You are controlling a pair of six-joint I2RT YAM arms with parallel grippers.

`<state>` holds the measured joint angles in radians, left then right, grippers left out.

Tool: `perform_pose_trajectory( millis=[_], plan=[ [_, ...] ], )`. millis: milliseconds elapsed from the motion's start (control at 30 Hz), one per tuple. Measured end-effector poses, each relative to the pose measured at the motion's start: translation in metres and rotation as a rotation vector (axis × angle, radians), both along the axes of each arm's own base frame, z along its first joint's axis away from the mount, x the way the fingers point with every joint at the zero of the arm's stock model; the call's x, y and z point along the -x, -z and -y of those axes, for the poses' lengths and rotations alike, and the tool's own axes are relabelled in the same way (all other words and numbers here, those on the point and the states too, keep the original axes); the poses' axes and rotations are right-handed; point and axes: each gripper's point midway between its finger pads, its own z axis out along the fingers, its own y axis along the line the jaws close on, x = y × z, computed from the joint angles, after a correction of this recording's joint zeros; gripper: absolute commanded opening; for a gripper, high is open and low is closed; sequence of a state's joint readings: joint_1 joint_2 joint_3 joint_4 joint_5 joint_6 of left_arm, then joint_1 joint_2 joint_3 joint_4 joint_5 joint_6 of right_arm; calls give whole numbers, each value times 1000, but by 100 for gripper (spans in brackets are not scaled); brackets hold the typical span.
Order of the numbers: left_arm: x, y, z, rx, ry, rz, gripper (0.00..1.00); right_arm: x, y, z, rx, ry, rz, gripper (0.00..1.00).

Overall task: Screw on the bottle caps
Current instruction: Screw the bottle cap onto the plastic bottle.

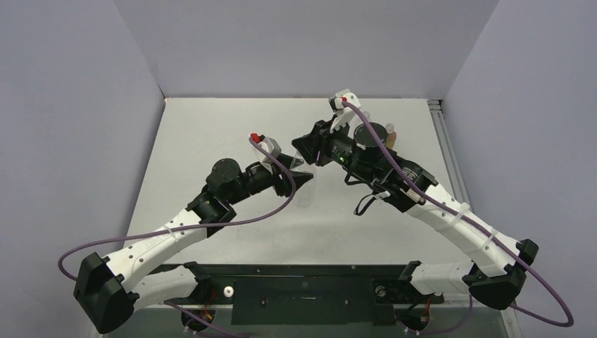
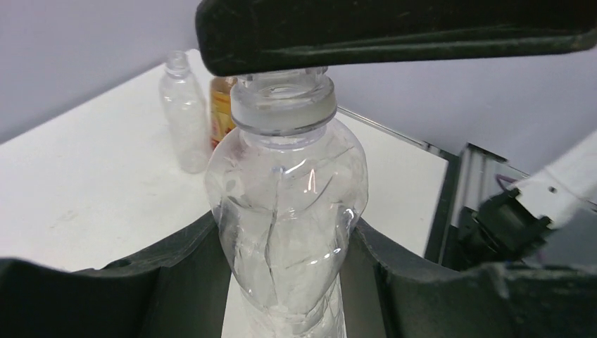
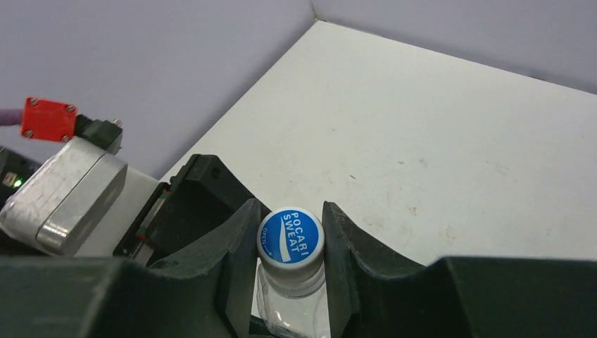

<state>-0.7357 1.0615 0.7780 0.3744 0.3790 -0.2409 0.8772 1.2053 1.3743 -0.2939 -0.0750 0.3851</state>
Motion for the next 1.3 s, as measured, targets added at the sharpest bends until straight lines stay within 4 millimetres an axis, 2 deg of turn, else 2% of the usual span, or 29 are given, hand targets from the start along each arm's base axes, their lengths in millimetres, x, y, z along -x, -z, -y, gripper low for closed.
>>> perform_pose_trajectory(
  millis=[200, 433, 600, 733, 933, 1100, 1300],
  plan=[
    [-27, -6, 2, -55, -179, 49, 0, -22, -6, 7, 61, 246, -18, 0],
    [-45, -5, 6, -99, -273, 45, 0, -40, -1, 16, 140, 500, -12, 0],
    [-46, 4, 6, -125, -282, 27, 0, -44, 7, 18, 181, 578, -16, 18],
    [-44, 4, 7, -128, -269, 31, 0, -42, 5, 20, 190, 586, -20, 29],
    [-39, -8, 4, -106, -247, 60, 0, -28, -4, 16, 200, 534, -31, 53],
    [-36, -7, 0, -104, -235, 61, 0, -18, -5, 8, 196, 480, -47, 74],
    [-28, -3, 0, -103, -196, 57, 0, -16, -2, 13, 205, 452, -70, 82]
  ],
)
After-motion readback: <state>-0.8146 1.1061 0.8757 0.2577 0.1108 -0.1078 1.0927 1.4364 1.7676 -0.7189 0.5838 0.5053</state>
